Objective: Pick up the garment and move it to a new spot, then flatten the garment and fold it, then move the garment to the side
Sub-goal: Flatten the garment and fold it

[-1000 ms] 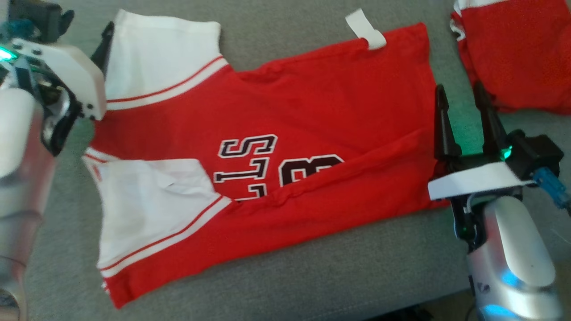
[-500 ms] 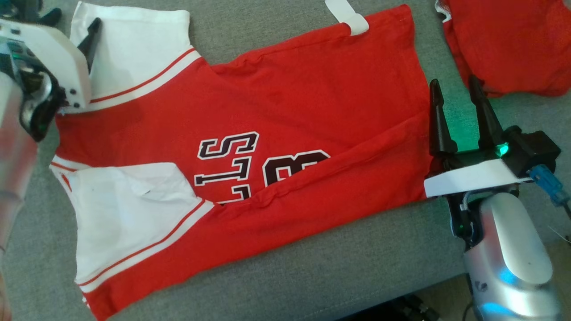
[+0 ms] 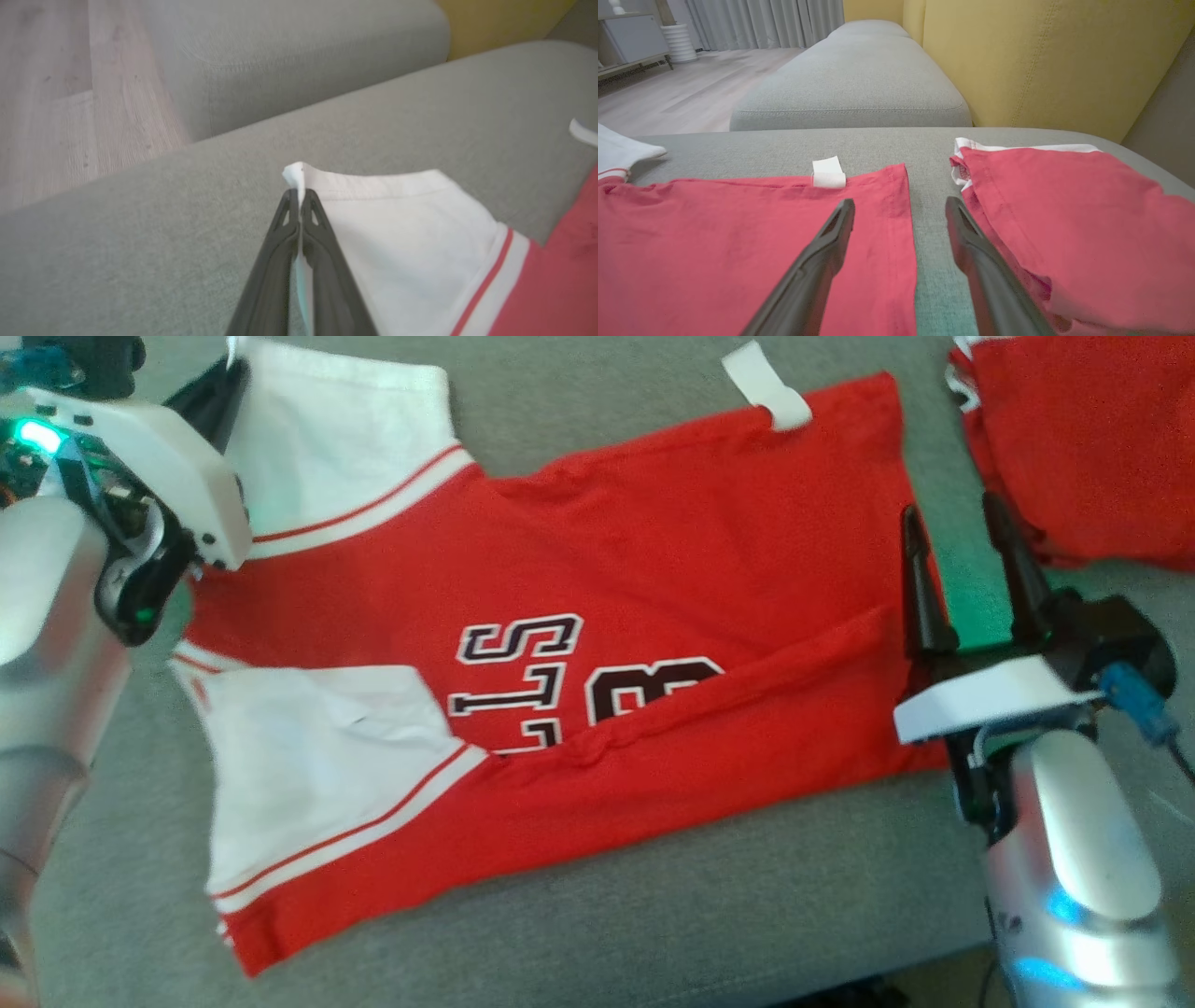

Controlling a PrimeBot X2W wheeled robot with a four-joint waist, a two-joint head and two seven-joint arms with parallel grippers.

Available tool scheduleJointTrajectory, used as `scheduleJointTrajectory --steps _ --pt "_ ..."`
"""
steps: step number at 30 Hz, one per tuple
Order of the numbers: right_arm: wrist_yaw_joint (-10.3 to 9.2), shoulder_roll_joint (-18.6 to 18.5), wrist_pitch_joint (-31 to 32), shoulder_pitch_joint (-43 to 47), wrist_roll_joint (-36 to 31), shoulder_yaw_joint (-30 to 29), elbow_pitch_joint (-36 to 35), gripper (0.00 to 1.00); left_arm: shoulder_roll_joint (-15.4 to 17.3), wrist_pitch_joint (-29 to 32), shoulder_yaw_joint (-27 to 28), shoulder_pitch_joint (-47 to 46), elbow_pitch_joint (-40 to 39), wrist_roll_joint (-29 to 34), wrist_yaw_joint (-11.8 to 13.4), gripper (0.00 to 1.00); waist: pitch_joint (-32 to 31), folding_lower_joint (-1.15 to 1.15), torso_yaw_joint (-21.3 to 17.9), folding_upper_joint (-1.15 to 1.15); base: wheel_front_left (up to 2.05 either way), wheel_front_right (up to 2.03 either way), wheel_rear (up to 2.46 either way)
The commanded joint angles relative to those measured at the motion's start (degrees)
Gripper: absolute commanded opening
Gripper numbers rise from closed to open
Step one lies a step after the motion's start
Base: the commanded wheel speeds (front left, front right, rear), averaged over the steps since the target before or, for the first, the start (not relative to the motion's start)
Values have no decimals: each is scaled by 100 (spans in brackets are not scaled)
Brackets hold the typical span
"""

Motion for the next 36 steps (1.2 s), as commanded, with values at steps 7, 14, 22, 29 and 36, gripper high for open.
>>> scheduleJointTrajectory --steps 7,14,22,29,36 --pt "-11 -32 822 -513 -724 -245 -127 100 45 -1217 74 163 -459 -80 10 0 -676 0 838 0 0 0 0" --pt "-11 -513 1814 -1015 -1056 -485 512 100 -195 -1676 -153 758 -1047 24 100 0 -986 0 1562 0 0 0 0" --pt "-11 -1058 2424 -1588 -1367 -740 1873 100 -267 -1751 -401 1214 -1876 159 318 0 -1010 0 1974 0 0 0 0" --pt "-11 -1174 2625 -1992 -1685 -889 2754 100 -131 -1586 -480 1369 -2392 169 453 0 -881 0 2038 0 0 0 0" --pt "-11 -1182 2628 -2332 -1817 -744 3425 0 0 -1524 -431 1367 -2504 159 579 0 -752 0 1971 0 0 0 0"
